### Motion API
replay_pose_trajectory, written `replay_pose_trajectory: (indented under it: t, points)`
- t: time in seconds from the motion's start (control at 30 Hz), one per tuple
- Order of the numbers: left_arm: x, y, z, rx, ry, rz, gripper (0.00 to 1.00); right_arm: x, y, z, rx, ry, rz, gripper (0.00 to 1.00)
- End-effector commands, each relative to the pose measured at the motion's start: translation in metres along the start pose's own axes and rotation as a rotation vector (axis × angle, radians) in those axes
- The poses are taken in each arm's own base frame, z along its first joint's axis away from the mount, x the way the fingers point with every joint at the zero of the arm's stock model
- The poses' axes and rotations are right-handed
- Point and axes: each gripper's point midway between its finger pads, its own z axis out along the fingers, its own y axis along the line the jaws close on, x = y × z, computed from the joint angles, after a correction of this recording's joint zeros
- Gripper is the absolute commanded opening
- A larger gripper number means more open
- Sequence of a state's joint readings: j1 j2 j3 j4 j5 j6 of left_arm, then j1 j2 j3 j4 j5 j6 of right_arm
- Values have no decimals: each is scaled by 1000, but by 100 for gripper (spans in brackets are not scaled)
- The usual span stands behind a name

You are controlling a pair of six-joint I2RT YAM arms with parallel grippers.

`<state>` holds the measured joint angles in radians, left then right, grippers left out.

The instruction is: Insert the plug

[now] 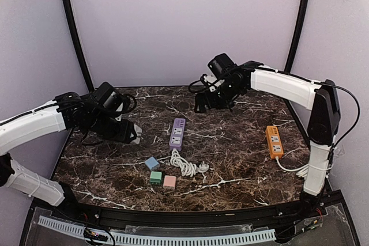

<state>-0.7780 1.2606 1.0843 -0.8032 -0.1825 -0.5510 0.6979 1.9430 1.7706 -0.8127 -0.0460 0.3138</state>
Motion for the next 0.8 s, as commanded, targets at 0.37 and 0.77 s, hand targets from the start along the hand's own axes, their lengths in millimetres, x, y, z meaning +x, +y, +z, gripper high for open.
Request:
replay_pose_trajectory:
  t: [0.37,0.77]
  points:
    - [-88,-40,-65,158,-555,406,1,-27,81,-85,-470,-212,-82,97]
    - [-100,-86,-95,333,-799,696,1,-35,134,-138,-863,-228,-26,98]
